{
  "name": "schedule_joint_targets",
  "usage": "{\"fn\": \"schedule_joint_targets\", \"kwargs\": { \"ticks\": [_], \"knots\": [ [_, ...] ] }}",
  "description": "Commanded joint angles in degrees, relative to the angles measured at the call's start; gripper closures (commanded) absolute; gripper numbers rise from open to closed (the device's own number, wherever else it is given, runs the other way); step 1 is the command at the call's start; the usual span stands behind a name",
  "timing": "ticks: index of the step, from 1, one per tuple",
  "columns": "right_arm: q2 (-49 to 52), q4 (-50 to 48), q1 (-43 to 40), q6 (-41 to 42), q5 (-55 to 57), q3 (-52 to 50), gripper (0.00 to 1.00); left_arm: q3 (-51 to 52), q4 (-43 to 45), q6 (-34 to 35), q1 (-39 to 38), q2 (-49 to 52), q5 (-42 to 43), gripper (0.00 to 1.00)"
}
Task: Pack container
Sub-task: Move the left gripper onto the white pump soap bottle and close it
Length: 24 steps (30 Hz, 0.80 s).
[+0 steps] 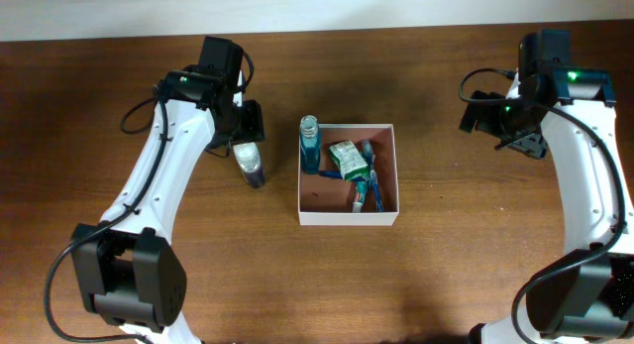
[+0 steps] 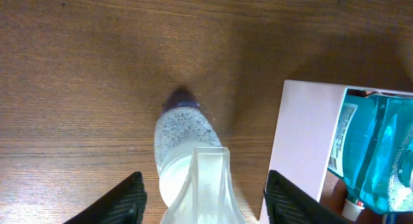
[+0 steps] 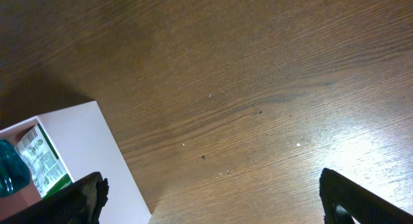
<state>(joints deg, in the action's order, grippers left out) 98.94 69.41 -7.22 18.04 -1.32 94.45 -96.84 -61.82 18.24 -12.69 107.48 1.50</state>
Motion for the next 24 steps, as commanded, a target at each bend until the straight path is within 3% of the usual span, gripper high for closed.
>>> {"fn": "schedule_joint_targets", "kwargs": {
  "ticks": [1, 4, 8, 24],
  "knots": [
    [-0.59, 0.02, -0.31, 0.20, 0.72, 0.48, 0.02, 0.44, 0.07, 0.59, 0.00, 0.52, 0.00, 0.43],
    [-0.59, 0.02, -0.31, 0.17, 0.72, 0.48, 0.02, 0.44, 0.07, 0.57, 0.00, 0.52, 0.00, 0.49],
    [-0.57, 0.02, -0.31, 0.20, 0.72, 0.48, 0.02, 0.44, 0.00, 0.57, 0.00, 0.52, 0.00, 0.64],
    [-0.59, 0.02, -0.31, 0.20, 0.74, 0.48, 0.01, -0.04, -0.61, 0.11, 0.00, -0.22, -1.36, 0.65]
  ]
}}
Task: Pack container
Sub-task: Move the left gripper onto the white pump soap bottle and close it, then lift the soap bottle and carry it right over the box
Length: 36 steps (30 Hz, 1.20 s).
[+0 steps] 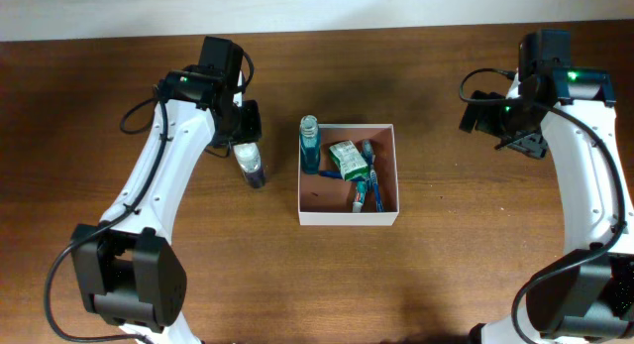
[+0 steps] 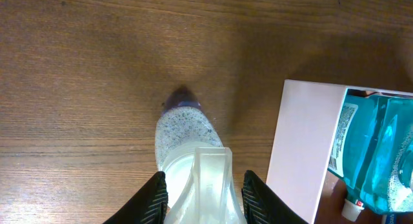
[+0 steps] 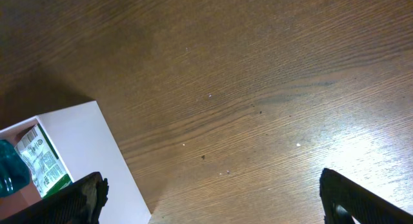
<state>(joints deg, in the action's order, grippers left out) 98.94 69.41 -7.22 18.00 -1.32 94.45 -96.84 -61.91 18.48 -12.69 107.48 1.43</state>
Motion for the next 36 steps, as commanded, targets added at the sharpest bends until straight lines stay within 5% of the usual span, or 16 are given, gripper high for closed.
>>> {"fn": "schedule_joint_targets", "kwargs": {
  "ticks": [1, 27, 36],
  "knots": [
    [-0.57, 0.02, -0.31, 0.24, 0.74, 0.48, 0.02, -0.04, -0.59, -0.13, 0.00, -0.57, -1.29, 0.65],
    [-0.57, 0.02, -0.31, 0.24, 0.72, 0.48, 0.02, -0.07, -5.88, -1.40, -0.13, -15.89, 3.74, 0.70],
    [-0.59, 0.02, -0.31, 0.22, 0.72, 0.48, 0.02, -0.07, -6.10, -1.40, -6.08, -24.09, 6.95, 0.71]
  ]
}}
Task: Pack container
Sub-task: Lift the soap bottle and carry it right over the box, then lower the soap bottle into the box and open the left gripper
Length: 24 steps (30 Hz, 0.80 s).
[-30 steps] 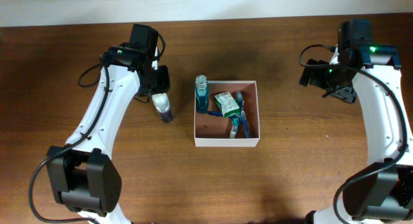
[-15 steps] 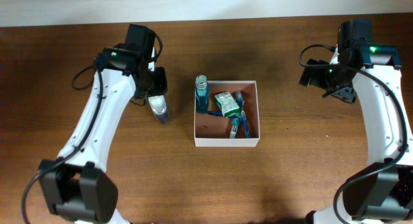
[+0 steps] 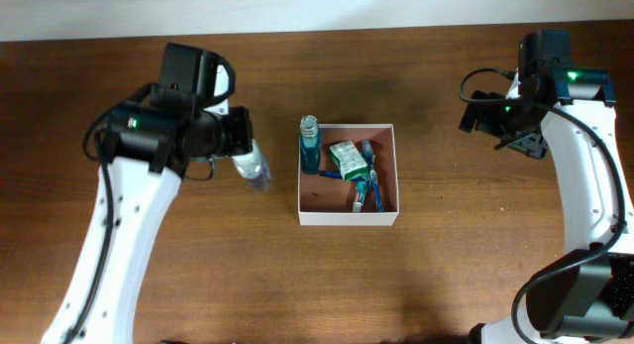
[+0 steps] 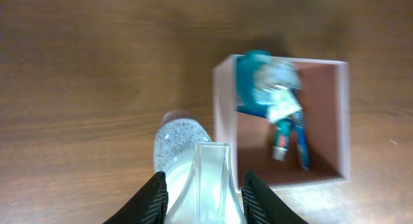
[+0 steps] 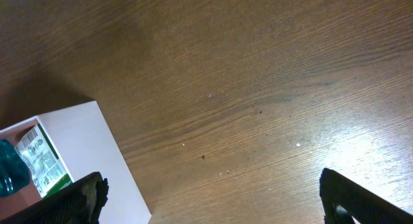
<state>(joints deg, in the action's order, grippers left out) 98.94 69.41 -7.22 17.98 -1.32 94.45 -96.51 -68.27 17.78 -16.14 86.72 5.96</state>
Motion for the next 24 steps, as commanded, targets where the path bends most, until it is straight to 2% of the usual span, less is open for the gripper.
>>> {"fn": "schedule_joint_targets", "kwargs": {
  "ticks": [1, 13, 24],
  "knots": [
    [-0.57, 0.02, -0.31, 0.26, 0.72, 0.48, 0.02, -0.39, 0.26, -0.70, -3.89, -3.74, 2.43, 0.71],
    [-0.57, 0.02, -0.31, 0.26, 0.72, 0.48, 0.01, -0.39, 3.93, -0.68, -15.02, -3.80, -1.20, 0.70],
    [-0.59, 0.02, -0.31, 0.26, 0.72, 0.48, 0.02, -0.37, 6.12, -0.68, -17.57, 0.33, -3.41, 0.70]
  ]
}}
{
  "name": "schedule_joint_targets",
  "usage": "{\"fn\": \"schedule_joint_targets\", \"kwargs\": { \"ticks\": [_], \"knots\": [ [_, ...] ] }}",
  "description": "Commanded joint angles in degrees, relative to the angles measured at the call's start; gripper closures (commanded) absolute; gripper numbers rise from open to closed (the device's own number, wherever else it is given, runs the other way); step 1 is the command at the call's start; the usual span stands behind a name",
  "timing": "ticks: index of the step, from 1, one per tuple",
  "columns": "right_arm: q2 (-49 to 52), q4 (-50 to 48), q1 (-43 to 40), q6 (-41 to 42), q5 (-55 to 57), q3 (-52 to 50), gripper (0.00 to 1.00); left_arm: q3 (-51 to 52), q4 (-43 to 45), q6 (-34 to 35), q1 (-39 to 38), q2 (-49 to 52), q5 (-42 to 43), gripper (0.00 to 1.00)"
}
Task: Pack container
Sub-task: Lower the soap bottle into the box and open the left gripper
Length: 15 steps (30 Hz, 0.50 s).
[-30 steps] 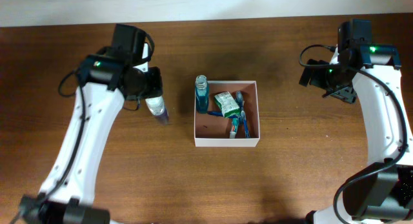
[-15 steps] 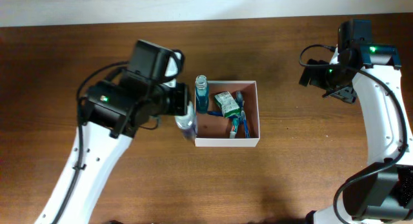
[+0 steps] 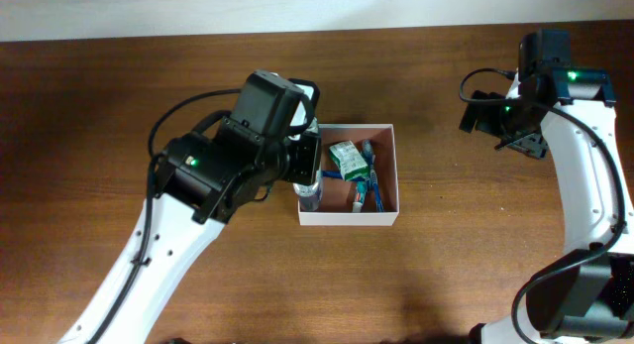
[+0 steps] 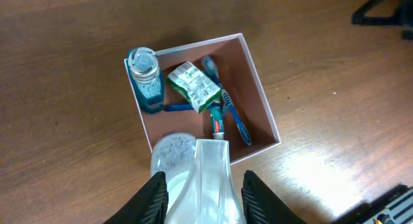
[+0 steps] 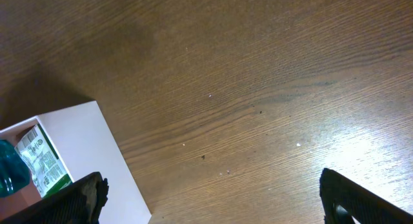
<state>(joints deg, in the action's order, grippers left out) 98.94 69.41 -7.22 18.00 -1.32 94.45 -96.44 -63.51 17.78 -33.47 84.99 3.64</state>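
Note:
My left gripper [image 4: 201,201] is shut on a clear speckled bottle [image 4: 184,169], held up over the near left corner of the white box [image 4: 261,104]. In the overhead view the bottle [image 3: 309,190] hangs at the box's left wall [image 3: 348,219]. Inside the box lie a blue bottle [image 4: 146,85], a green packet [image 4: 193,86] and a toothbrush with a small tube [image 4: 227,121]. My right gripper [image 5: 210,198] stands open over bare table, far right of the box.
Brown wooden table [image 3: 475,245] all round. The white box's corner [image 5: 77,153] shows at the left of the right wrist view. The right arm [image 3: 555,96] stands at the far right.
My left gripper has carried the speckled bottle from left of the box to above the box's near left corner, higher off the table. The right arm has not moved.
First my left gripper stood open around the speckled bottle lying on the table left of the box. Then it was shut on the bottle. Later the bottle was lifted off the table, and now it hangs over the box.

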Motion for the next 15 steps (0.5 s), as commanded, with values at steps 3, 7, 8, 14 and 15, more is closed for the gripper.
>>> {"fn": "schedule_joint_targets", "kwargs": {
  "ticks": [3, 7, 8, 14, 15],
  "knots": [
    [-0.59, 0.02, -0.31, 0.24, 0.74, 0.48, 0.02, -0.44, 2.01, -0.68, -0.24, 4.22, -1.07, 0.70],
    [-0.57, 0.00, -0.31, 0.24, 0.74, 0.48, 0.02, -0.44, 2.86, -0.68, -0.24, 6.45, -1.09, 0.70],
    [-0.57, 0.02, -0.31, 0.24, 0.74, 0.48, 0.02, -0.44, 3.08, -0.68, -0.26, 7.02, -1.07, 0.70],
    [-0.57, 0.02, -0.31, 0.24, 0.72, 0.48, 0.02, -0.44, 3.91, -0.70, -0.26, 8.92, -1.09, 0.70],
    [-0.57, 0.02, -0.31, 0.24, 0.72, 0.48, 0.02, -0.44, 3.91, -0.70, -0.26, 9.20, -1.11, 0.70]
  ]
}}
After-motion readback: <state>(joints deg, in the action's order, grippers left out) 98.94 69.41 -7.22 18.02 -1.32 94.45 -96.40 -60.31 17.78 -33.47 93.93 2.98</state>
